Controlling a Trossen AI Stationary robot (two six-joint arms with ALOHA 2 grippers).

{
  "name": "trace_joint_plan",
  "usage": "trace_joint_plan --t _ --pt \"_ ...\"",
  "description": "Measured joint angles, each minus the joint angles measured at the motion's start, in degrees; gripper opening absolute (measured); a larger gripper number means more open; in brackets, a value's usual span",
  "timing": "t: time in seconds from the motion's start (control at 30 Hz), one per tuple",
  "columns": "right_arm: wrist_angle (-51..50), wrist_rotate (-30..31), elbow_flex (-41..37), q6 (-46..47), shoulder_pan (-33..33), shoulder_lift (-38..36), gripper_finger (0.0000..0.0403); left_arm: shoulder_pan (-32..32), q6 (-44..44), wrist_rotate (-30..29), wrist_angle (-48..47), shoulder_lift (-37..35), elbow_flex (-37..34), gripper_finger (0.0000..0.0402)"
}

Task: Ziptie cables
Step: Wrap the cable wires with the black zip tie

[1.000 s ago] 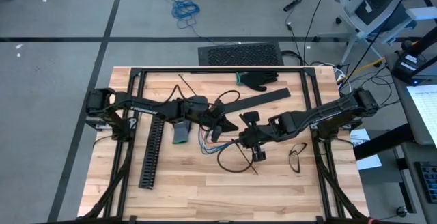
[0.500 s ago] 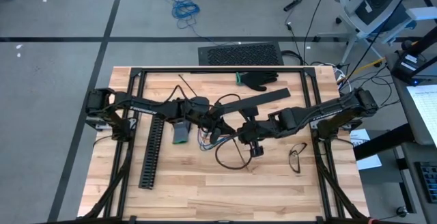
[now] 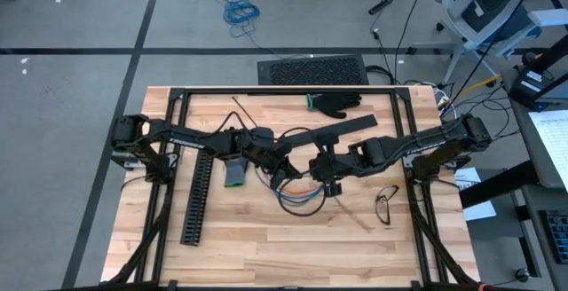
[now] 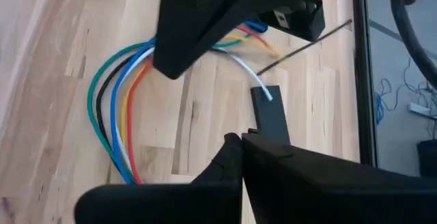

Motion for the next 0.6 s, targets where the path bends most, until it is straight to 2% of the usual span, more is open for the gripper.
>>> trace_joint_plan --t 0.13,0.27,0.33,0.4,0.5,0.6 --pt "-1.38 0.25 0.02 1.37 -0.28 -0.17 0.0004 -0.10 0.01 -0.03 -0.35 0.00 0.00 0.0005" --pt "-11.86 -1.17 -0.18 4.31 -0.60 -0.17 0.0003 -0.54 1.17 -0.27 -1.58 0.00 0.00 0.0005" --pt "-15.10 -3.43 -1.35 5.35 -0.94 -0.21 0.0002 -1.38 4.18 -0.98 -2.66 0.00 0.00 0.0005" --pt "-16.57 -8.09 -3.52 5.62 -1.68 -0.21 0.0002 -2.43 6.91 -4.25 -3.85 0.00 0.00 0.0005" --pt "-13.67 -12.47 -8.93 5.06 -2.27 -0.21 0.0001 -3.63 9.25 -9.29 -4.12 0.04 0.00 0.0005" --pt "-5.75 -16.50 -14.68 4.63 -2.91 -0.17 0.0001 -4.52 9.38 -10.21 -4.95 0.04 0.00 0.0005"
